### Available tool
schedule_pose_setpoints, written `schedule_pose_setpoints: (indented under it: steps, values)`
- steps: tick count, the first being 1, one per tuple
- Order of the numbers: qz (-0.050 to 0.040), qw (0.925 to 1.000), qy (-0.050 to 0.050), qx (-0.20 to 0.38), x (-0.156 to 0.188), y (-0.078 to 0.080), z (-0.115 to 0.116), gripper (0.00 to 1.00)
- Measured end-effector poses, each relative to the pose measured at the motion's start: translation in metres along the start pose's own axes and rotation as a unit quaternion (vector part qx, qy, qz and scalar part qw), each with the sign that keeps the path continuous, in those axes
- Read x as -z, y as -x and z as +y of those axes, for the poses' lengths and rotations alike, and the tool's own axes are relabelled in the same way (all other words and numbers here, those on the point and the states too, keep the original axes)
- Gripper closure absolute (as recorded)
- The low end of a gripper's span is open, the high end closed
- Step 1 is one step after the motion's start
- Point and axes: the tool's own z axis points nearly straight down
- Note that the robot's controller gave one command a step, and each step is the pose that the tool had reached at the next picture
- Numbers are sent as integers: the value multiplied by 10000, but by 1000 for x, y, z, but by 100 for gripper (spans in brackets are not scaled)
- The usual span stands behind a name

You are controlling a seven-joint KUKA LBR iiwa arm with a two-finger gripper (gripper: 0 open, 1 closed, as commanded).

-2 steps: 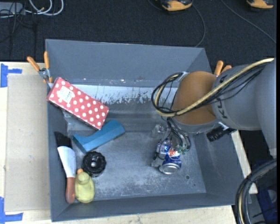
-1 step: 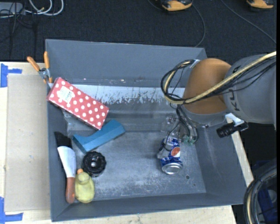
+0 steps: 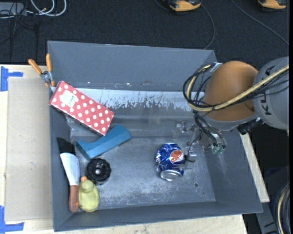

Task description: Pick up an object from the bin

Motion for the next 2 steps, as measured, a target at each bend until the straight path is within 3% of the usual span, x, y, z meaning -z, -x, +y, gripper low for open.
schedule_pose_setpoints:
  steps: [1,2]
  values:
    - [23,9980,5,631,-33,-17,-28,0]
    - [-82,9925,-5,-1220,-50,-37,5,0]
